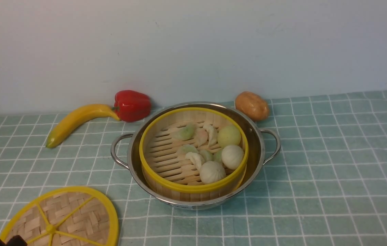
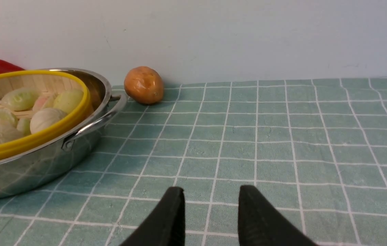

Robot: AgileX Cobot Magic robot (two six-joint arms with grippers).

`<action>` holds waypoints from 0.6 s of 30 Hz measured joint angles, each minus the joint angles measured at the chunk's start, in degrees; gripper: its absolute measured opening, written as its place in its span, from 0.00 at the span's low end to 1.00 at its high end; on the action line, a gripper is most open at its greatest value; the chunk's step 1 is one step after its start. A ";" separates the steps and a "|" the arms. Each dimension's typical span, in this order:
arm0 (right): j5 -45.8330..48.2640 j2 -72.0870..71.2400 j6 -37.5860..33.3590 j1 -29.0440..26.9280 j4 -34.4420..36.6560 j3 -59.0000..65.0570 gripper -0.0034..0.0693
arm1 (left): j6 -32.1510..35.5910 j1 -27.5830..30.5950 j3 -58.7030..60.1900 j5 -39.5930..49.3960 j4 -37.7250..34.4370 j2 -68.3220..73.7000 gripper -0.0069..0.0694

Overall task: Place the steamer in the pot on the blue tablecloth, and put the lid on the steamer.
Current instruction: 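Grasp the bamboo steamer lid lying on the table by its centre knob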

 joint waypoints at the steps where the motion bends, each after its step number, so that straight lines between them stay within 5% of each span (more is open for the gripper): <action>1: 0.00 0.00 0.00 0.00 0.00 0.00 0.38 | -0.26 0.00 0.00 -2.23 -4.72 0.00 0.41; 7: 0.00 0.00 0.00 0.00 0.00 0.00 0.38 | -0.31 0.00 0.00 -10.81 -13.37 0.00 0.41; 18: 0.00 0.00 0.00 0.00 0.00 0.00 0.38 | 0.95 0.00 -5.72 -13.20 -11.95 -0.04 0.41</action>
